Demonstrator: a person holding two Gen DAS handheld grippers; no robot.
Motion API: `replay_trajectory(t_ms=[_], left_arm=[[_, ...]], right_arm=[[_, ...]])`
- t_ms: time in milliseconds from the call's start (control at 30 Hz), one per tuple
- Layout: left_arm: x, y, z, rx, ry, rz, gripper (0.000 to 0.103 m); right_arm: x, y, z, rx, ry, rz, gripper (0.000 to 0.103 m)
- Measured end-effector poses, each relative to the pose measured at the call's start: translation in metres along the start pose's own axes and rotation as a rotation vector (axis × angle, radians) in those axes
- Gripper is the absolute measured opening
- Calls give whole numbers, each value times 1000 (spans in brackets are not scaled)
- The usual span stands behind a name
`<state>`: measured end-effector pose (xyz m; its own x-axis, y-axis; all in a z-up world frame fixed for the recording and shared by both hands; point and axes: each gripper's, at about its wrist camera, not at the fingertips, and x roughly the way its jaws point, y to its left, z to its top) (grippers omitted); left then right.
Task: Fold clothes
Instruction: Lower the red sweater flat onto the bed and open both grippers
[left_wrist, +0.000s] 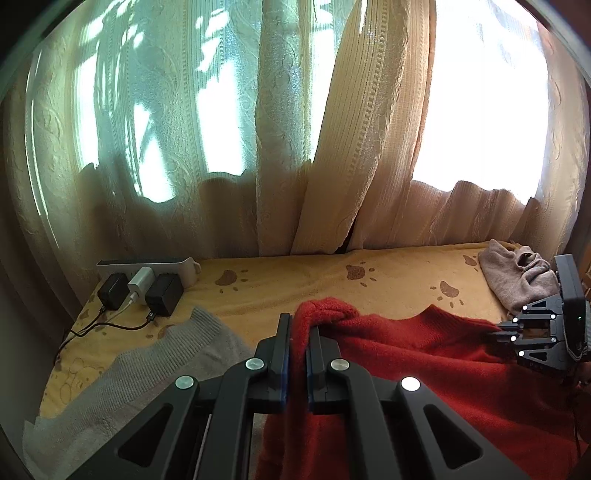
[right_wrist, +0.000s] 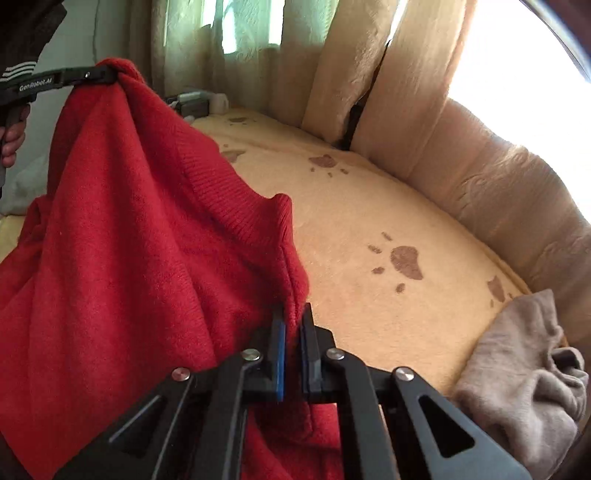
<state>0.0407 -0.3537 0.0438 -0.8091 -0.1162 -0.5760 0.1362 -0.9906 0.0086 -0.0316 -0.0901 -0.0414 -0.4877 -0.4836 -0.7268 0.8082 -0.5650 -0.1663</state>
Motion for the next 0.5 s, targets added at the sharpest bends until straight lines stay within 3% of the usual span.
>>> replay_trajectory(t_ms=[100,233,333,500], left_arm=[[8,-5,12,16,-14,21,6],[46,-22,29,58,17,46,6],[95,-37,34,107,79,91,6],[173,-55,20,171,236,122,6]], right_arm=[[-36,-25,9,54,-120,-156,7],[-51,-60,19,93,-155,-333,7],[-37,-81,19,135,-125,-384,7],[12,-97,7,124,6,-445,7]])
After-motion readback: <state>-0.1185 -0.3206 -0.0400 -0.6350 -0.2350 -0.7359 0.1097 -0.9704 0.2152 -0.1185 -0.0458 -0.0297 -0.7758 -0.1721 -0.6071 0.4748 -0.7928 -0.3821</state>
